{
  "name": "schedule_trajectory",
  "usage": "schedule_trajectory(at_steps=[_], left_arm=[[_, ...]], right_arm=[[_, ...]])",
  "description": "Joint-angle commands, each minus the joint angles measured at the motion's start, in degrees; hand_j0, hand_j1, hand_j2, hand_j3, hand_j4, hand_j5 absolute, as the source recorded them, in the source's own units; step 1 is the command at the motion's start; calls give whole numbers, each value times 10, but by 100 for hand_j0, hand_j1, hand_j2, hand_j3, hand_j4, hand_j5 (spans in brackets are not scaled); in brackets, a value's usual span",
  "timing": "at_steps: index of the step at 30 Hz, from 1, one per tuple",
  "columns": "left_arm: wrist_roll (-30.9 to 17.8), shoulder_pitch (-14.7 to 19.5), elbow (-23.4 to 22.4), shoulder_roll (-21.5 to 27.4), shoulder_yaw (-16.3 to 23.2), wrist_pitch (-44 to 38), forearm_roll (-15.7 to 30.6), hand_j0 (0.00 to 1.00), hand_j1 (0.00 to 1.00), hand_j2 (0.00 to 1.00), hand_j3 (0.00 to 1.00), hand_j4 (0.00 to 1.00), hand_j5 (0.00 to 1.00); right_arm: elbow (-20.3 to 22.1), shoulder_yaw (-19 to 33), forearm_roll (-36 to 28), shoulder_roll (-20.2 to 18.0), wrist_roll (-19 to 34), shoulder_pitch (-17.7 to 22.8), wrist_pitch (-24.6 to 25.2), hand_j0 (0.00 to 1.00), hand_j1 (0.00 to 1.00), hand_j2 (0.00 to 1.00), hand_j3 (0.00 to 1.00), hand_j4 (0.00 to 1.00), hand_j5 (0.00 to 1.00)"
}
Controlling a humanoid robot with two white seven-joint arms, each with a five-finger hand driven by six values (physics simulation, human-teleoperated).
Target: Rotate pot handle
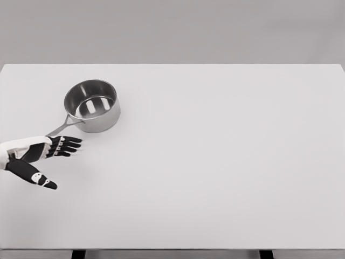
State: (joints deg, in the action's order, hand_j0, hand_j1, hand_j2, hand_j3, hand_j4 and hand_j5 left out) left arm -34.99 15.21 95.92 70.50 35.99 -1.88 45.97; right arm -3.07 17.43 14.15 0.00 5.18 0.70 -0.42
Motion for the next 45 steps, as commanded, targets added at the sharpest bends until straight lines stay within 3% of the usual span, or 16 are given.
schedule_trajectory(at_steps=[1,26,45], left_arm=[[0,0,-8,6,0,0,1,100,100,100,100,100,100],[0,5,-52,15,-10,-1,-41,100,100,100,100,100,100],[0,15,-57,20,-21,-1,-97,100,100,100,100,100,100]], right_arm=[[0,0,0,0,0,0,0,100,100,100,100,100,100],[0,0,0,0,0,0,0,100,100,100,100,100,100],[0,1,0,0,0,0,0,100,100,100,100,100,100]])
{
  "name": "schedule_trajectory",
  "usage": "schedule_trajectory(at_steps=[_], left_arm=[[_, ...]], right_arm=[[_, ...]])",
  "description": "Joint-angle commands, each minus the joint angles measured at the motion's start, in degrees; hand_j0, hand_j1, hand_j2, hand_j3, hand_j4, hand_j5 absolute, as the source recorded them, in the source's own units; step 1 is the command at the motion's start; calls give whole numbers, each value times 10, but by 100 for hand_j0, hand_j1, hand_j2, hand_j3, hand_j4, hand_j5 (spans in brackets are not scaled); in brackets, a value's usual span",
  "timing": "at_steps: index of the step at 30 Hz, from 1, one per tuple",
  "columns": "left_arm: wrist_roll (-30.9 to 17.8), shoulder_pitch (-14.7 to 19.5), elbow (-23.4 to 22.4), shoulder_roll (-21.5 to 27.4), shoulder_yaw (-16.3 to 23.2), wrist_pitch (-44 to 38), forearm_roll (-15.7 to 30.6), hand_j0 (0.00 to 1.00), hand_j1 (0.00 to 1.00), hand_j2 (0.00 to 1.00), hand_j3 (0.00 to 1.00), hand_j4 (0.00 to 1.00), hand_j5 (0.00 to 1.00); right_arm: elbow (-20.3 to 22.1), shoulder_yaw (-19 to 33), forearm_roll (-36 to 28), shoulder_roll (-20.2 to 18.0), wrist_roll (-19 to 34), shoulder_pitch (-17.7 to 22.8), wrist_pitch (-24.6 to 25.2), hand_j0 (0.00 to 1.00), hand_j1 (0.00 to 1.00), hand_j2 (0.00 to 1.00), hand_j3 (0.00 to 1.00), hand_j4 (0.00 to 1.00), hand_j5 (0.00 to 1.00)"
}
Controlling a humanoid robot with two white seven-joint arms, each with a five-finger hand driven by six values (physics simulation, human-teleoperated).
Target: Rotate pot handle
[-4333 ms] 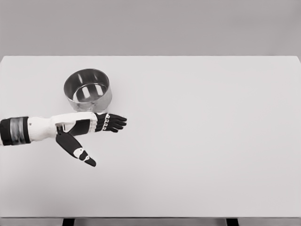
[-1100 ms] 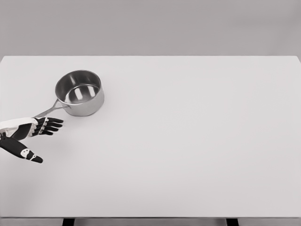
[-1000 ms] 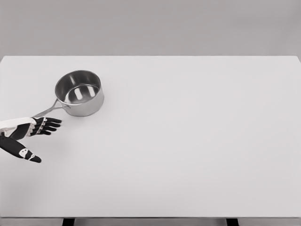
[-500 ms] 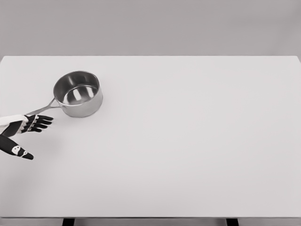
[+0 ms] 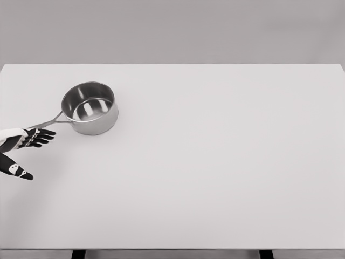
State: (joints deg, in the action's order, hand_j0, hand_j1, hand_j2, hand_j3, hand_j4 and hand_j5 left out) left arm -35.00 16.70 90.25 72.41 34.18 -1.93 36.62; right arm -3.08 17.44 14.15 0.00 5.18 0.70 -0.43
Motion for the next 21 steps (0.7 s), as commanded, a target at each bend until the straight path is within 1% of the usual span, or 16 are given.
schedule_trajectory(at_steps=[1,7,9,16,21], left_arm=[[0,0,0,1,-3,0,-6,100,100,100,100,100,100],[0,0,-1,2,-3,-1,-7,100,100,100,100,100,100],[0,3,-1,2,-3,-1,-17,100,100,100,100,100,100],[0,9,-17,0,-3,-2,-23,100,100,100,100,100,100],[0,18,-24,-1,-4,-2,-41,100,100,100,100,100,100]], right_arm=[[0,0,0,0,0,0,0,100,100,100,100,100,100],[0,1,0,0,0,0,0,100,100,100,100,100,100],[0,0,0,0,0,0,1,100,100,100,100,100,100],[0,0,0,0,0,0,1,100,100,100,100,100,100],[0,1,0,0,0,0,0,100,100,100,100,100,100]])
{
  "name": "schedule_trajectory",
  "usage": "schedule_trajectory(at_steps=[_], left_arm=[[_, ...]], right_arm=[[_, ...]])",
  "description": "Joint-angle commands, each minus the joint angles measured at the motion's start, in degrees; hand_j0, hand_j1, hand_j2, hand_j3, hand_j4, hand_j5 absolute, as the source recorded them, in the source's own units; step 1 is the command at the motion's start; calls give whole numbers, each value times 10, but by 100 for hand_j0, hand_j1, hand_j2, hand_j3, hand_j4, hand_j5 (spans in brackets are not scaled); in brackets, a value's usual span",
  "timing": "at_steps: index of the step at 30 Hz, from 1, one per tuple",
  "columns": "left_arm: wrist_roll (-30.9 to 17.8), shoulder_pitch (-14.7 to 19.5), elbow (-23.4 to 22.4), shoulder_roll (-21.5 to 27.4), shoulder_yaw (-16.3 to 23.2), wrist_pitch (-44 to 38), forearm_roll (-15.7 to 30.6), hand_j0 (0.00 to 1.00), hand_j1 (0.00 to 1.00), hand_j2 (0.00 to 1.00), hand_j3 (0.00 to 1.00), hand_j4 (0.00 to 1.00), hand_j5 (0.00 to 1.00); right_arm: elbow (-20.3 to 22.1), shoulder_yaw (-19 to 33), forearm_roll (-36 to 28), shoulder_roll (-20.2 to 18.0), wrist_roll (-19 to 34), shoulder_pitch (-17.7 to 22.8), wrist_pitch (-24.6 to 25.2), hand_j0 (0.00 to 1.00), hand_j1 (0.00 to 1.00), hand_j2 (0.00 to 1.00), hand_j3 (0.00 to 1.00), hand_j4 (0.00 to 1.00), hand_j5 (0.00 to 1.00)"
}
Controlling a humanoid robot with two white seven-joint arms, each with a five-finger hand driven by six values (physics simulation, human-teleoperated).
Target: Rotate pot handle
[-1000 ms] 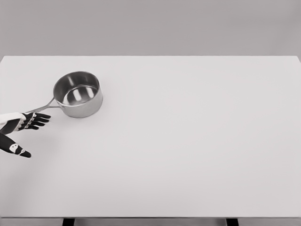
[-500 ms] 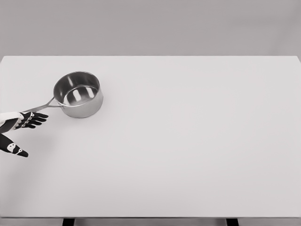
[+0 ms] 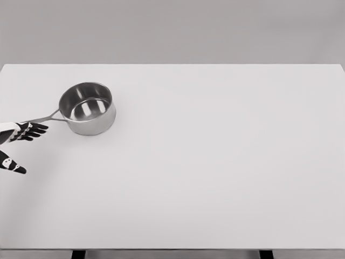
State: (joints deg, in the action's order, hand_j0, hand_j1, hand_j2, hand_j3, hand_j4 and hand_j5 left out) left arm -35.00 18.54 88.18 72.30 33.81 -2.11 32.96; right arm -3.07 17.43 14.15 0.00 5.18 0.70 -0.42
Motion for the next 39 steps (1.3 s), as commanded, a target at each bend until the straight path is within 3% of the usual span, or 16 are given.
schedule_trajectory(at_steps=[1,31,39], left_arm=[[0,0,-5,0,-1,0,-7,100,100,100,100,100,100],[0,25,-36,-18,-9,-1,-55,100,100,100,100,100,100],[0,50,-59,-48,-8,-1,-82,100,100,100,100,100,100]], right_arm=[[0,0,0,0,0,0,0,100,100,100,100,100,100],[0,1,0,0,0,0,1,100,100,100,100,100,100],[0,0,0,0,0,0,0,100,100,100,100,100,100]])
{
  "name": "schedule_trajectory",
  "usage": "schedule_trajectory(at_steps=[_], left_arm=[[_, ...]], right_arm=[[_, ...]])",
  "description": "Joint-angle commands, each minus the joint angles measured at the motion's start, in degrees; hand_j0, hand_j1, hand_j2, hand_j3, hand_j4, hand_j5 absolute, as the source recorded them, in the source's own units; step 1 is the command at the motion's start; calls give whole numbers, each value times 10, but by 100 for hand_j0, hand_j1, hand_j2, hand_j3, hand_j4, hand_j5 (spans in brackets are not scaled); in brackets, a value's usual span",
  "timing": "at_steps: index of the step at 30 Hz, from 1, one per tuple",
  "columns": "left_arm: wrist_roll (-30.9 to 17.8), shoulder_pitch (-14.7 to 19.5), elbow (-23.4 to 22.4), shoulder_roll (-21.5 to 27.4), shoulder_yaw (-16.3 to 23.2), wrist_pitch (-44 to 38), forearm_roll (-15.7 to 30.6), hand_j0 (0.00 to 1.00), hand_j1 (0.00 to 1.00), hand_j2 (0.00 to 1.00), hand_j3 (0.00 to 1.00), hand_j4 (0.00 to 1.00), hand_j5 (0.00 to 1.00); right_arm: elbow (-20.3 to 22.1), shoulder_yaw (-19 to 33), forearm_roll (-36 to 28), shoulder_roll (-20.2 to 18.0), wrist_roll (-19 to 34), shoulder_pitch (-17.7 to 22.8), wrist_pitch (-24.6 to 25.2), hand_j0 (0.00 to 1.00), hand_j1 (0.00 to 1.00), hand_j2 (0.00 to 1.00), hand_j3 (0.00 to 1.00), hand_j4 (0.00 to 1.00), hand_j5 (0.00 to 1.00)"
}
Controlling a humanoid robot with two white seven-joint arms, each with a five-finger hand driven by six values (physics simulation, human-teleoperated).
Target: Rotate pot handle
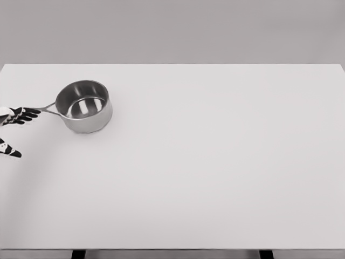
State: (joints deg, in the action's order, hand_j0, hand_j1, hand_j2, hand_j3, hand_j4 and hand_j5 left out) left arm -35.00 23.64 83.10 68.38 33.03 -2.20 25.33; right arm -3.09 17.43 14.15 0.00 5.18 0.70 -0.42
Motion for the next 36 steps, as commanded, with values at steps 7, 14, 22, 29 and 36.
schedule_trajectory(at_steps=[7,14,22,29,36], left_arm=[[0,-1,-10,-10,1,0,-6,100,100,100,100,100,100],[0,-4,-8,-5,5,0,-7,100,100,100,100,100,100],[1,0,-17,-10,5,-16,-33,100,100,100,100,100,100],[7,11,-31,-26,5,-17,-60,100,100,100,100,100,100],[7,22,-48,-36,5,-17,-76,100,100,100,100,100,100]], right_arm=[[0,0,0,0,0,0,0,100,100,100,100,100,100],[0,0,0,0,0,0,0,100,100,100,100,100,100],[0,0,0,0,0,0,0,100,100,100,100,100,100],[0,0,0,0,0,0,0,100,100,100,100,100,100],[0,1,0,0,0,0,1,100,100,100,100,100,100]])
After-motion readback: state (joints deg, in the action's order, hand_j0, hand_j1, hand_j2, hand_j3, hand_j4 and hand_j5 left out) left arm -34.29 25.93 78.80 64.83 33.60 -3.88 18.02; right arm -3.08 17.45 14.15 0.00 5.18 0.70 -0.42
